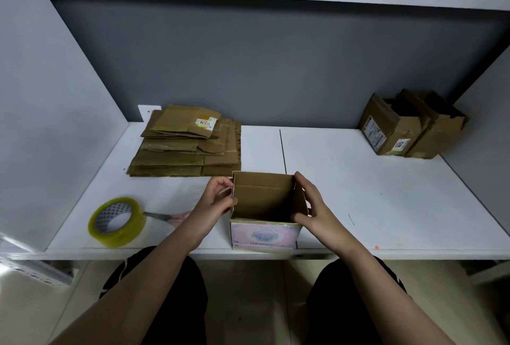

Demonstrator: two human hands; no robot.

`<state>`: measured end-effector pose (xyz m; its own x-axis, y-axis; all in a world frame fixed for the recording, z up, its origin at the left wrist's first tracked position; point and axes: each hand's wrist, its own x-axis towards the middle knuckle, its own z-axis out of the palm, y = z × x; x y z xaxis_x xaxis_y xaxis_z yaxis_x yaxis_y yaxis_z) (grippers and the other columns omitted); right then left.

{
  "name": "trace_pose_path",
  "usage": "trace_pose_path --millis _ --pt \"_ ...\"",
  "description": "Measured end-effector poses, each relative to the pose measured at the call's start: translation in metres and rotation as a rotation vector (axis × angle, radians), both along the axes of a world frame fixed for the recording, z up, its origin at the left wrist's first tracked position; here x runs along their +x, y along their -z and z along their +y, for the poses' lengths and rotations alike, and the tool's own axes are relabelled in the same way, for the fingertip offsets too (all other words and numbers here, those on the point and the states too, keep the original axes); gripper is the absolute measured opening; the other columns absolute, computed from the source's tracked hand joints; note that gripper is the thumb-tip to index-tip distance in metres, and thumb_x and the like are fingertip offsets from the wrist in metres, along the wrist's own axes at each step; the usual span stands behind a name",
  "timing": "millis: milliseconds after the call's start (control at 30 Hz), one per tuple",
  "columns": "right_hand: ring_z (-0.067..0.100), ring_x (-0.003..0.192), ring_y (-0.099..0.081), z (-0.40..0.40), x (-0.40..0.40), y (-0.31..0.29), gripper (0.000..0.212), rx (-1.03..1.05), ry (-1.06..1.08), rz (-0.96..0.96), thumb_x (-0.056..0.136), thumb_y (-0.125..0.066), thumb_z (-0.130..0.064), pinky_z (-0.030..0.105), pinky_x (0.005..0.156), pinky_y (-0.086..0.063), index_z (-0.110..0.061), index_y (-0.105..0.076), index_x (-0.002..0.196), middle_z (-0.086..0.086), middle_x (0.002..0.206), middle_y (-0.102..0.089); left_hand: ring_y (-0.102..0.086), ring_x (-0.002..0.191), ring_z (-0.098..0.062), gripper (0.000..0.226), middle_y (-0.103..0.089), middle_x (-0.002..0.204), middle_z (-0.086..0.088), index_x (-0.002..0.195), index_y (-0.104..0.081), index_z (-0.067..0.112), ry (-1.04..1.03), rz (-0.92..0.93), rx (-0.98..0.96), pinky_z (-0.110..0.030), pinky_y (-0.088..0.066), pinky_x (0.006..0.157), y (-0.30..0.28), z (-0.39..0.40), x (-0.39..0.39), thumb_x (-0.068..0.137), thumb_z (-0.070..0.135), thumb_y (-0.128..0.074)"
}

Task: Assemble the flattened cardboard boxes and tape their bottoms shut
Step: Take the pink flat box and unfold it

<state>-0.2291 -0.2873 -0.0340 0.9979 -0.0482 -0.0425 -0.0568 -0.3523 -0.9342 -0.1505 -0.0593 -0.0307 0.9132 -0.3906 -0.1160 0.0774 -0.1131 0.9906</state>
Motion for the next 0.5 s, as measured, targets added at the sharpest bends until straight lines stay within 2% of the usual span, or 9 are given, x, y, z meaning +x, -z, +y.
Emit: trace_pose_path --millis 67,167,300,367,433,500 --pt "0.000 0.140 -0.021 0.001 0.001 0.003 0.078 -0.045 -0.014 -0.021 0.089 -0.058 -0.003 0.030 0.110 -0.031 -0.042 -0.021 0.146 -0.024 0.152 -0.013 -0.045 0.116 0.000 0.024 -0.046 0.123 0.018 0.113 -0.046 0.020 0.031 -0.049 0.061 -0.011 -0.041 0.081 0.001 0.001 -0.001 0.094 0.006 -0.052" --pt "0.003 0.138 -0.026 0.004 0.003 0.007 0.067 -0.083 0.026 -0.076 0.088 -0.065 -0.012 0.031 0.111 -0.034 -0.045 -0.037 0.139 -0.020 0.146 -0.016 -0.031 0.119 0.006 0.027 -0.034 0.127 0.027 0.115 -0.052 0.027 0.113 -0.145 0.176 -0.006 -0.035 0.084 0.006 0.000 -0.004 0.093 0.011 -0.057" --pt "0.000 0.124 -0.040 0.008 0.006 0.005 0.049 -0.077 0.118 -0.162 0.086 -0.068 -0.013 0.029 0.107 -0.041 -0.037 -0.055 0.128 -0.008 0.126 -0.033 -0.022 0.128 0.004 0.024 -0.026 0.137 0.021 0.119 -0.059 0.029 0.108 -0.118 0.216 -0.019 -0.022 0.098 0.008 -0.001 -0.003 0.097 0.022 -0.051" --pt "0.001 0.121 -0.043 0.009 0.006 0.007 0.044 -0.097 0.099 -0.135 0.088 -0.066 -0.026 0.031 0.104 -0.043 -0.036 -0.055 0.129 -0.010 0.124 -0.041 -0.022 0.131 0.004 0.026 -0.027 0.139 0.019 0.118 -0.061 0.027 0.112 -0.059 0.178 -0.019 -0.021 0.099 0.006 0.000 -0.004 0.099 0.026 -0.045" --pt "0.003 0.124 -0.044 0.011 0.004 0.008 0.048 -0.066 0.066 -0.051 0.084 -0.058 -0.050 0.032 0.105 -0.042 -0.044 -0.049 0.131 -0.012 0.127 -0.051 -0.020 0.133 0.004 0.030 -0.023 0.144 0.019 0.120 -0.061 0.030 0.138 -0.035 0.193 -0.021 -0.018 0.102 0.005 0.001 -0.005 0.099 0.035 -0.040" --pt "0.003 0.128 -0.040 0.009 0.002 0.010 0.046 -0.063 0.047 -0.053 0.082 -0.048 -0.056 0.028 0.106 -0.036 -0.045 -0.048 0.127 -0.018 0.125 -0.057 -0.018 0.132 0.004 0.038 -0.019 0.146 0.021 0.124 -0.057 0.037 0.179 -0.011 0.209 -0.025 -0.017 0.107 0.005 0.002 -0.007 0.094 0.053 -0.039"
